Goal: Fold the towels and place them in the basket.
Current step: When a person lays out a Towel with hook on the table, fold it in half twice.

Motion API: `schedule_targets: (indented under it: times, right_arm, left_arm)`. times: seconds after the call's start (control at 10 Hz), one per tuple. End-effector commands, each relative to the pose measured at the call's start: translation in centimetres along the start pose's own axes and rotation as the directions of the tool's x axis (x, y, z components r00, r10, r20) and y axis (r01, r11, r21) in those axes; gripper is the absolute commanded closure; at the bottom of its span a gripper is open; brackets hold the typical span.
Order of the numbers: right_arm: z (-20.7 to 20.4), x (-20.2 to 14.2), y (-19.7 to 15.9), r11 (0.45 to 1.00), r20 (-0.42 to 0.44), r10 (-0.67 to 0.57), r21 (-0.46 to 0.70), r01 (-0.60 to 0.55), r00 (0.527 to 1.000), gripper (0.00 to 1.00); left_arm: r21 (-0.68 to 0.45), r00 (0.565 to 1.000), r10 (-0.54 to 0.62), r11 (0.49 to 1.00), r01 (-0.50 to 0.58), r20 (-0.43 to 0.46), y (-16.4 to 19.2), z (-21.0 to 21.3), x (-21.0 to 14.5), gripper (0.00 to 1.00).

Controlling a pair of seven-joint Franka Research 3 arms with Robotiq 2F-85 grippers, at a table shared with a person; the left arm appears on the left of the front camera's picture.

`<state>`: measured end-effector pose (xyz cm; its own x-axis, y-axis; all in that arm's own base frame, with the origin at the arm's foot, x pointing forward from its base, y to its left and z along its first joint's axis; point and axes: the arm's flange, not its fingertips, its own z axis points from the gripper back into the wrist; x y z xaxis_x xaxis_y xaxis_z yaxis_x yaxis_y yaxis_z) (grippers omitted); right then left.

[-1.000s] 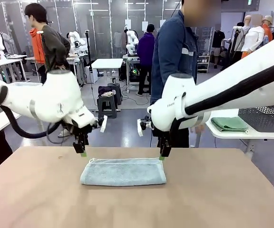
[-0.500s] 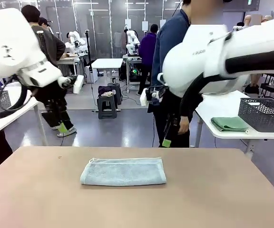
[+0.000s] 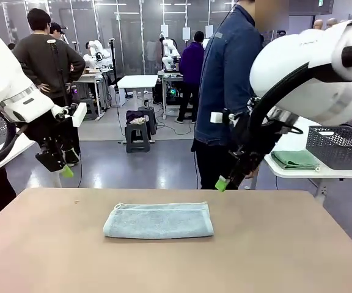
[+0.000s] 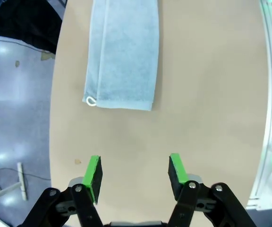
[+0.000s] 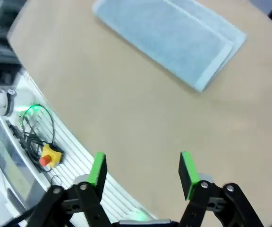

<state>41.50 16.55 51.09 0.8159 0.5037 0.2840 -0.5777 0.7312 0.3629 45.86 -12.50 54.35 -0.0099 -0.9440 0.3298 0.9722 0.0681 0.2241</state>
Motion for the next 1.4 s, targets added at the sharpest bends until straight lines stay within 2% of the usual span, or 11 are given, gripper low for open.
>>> schedule_targets:
  times: [0.0, 0.1, 0.2, 0.3, 0.5, 0.6, 0.7, 0.8, 1.3]
  right_arm:
    - [-1.3, -1.5, -1.8, 0.964, 0.115, -0.244, 0.134, 0.228, 0.963, 0.24]
    - [-1.8, -2.4, -3.1, 0.941, 0.184, -0.317, 0.180, 0.285, 0.930, 0.24]
    - [-2.7, -2.8, -4.1, 0.926, 0.195, -0.361, 0.190, 0.326, 0.912, 0.24]
    - [-3.1, -2.9, -4.8, 0.926, 0.239, -0.364, 0.194, 0.323, 0.900, 0.24]
    - [-3.0, -2.7, -5.5, 0.933, 0.367, -0.359, 0.172, 0.317, 0.858, 0.24]
    - [-2.9, -2.5, -5.8, 0.928, 0.403, -0.371, 0.194, 0.319, 0.836, 0.24]
    - [-2.9, -2.4, -6.0, 0.930, 0.423, -0.357, 0.245, 0.274, 0.833, 0.24]
    - [-1.7, -2.5, -6.2, 0.916, 0.343, -0.399, 0.187, 0.354, 0.851, 0.24]
    - [-1.7, -2.5, -6.2, 0.916, 0.343, -0.399, 0.187, 0.354, 0.851, 0.24]
  left_arm:
    - [0.026, 0.997, -0.035, 0.999, 0.034, 0.070, -0.6, 0.4, -0.6, 0.28]
    - [0.033, 0.996, -0.034, 0.999, 0.031, 0.087, -0.8, 0.6, -1.0, 0.28]
    - [0.040, 0.993, -0.034, 0.999, 0.029, 0.110, -0.8, 0.8, -1.4, 0.28]
    - [0.051, 0.987, -0.032, 0.998, 0.024, 0.158, -0.5, 0.7, -2.3, 0.28]
    - [-0.004, 0.961, 0.025, 1.000, -0.025, 0.276, 1.3, -0.6, -5.6, 0.28]
    - [-0.036, 0.947, 0.059, 0.998, -0.050, 0.315, 2.2, -1.4, -7.2, 0.28]
    - [-0.067, 0.928, 0.090, 0.995, -0.071, 0.361, 2.9, -2.0, -8.6, 0.28]
    - [-0.102, 0.903, 0.131, 0.990, -0.097, 0.410, 3.8, -2.6, -10.1, 0.28]
    - [-0.151, 0.815, 0.104, 0.988, -0.021, 0.569, 5.4, -5.1, -13.9, 0.28]
